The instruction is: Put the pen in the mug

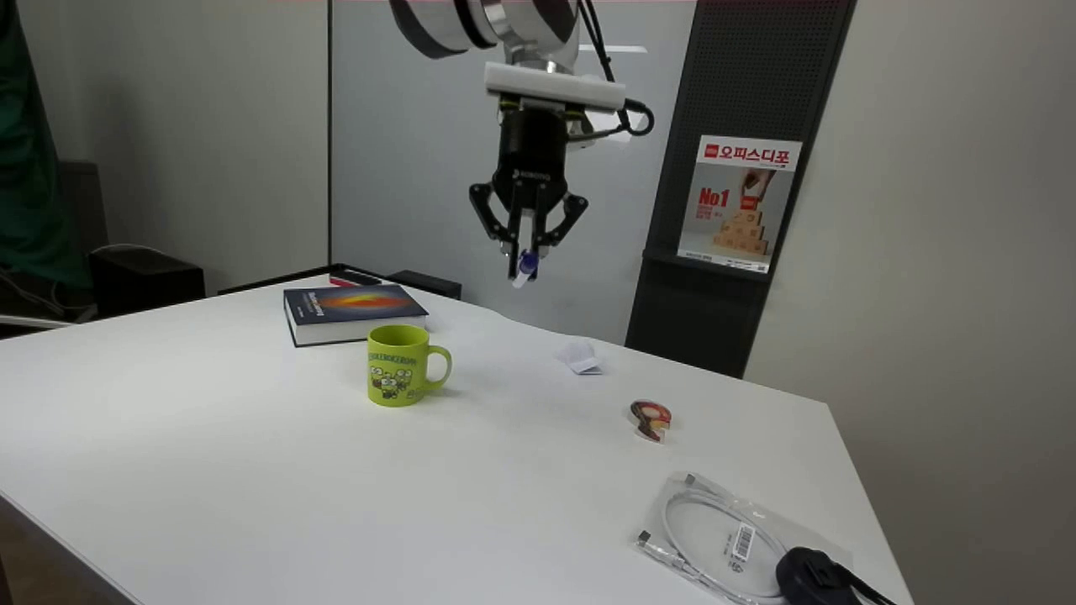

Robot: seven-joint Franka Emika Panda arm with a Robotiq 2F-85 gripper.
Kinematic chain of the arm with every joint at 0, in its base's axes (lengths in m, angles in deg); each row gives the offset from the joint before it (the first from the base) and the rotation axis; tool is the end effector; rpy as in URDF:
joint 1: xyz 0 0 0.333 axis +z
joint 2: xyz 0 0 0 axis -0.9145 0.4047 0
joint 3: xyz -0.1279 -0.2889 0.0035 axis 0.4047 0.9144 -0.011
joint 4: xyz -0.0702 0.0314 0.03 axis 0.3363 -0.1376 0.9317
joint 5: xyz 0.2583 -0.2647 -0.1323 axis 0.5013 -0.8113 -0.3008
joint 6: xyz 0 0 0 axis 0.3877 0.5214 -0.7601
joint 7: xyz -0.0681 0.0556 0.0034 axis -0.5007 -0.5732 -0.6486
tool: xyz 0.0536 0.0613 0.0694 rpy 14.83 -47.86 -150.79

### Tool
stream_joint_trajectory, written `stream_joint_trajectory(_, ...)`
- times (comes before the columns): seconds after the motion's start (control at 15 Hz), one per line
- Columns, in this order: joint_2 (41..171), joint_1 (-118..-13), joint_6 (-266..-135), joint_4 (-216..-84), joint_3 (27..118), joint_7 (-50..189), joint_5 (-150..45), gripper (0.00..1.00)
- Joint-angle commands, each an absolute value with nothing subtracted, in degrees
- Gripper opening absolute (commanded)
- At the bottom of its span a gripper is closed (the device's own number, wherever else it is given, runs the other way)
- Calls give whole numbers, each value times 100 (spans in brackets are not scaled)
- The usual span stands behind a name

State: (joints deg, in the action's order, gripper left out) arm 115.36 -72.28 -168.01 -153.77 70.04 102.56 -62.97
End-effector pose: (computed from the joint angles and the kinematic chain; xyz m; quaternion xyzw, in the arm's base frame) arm 0.6214 -0.1006 0.3180 0.9528 0.2222 -0.1992 0.0550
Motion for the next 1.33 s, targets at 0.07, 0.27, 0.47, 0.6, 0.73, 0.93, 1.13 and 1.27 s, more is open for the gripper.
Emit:
stream_joint_trajectory(0.07, 12075, -6742, -15995, -14316, 6737, 10274, -6615, 4)
stream_joint_trajectory(0.27, 12316, -6411, -15914, -14071, 6500, 10280, -6635, 4)
stream_joint_trajectory(0.47, 12482, -6180, -15907, -14004, 6343, 10318, -6621, 4)
stream_joint_trajectory(0.6, 12517, -6062, -15893, -14020, 6286, 10293, -6623, 4)
stream_joint_trajectory(0.73, 12521, -5987, -15884, -14075, 6258, 10286, -6639, 4)
stream_joint_trajectory(0.93, 12608, -5941, -15900, -14077, 6247, 10254, -6622, 4)
stream_joint_trajectory(1.13, 12772, -5968, -15903, -14046, 6270, 10225, -6604, 4)
stream_joint_trajectory(1.27, 12930, -6006, -15949, -14022, 6286, 10262, -6611, 4)
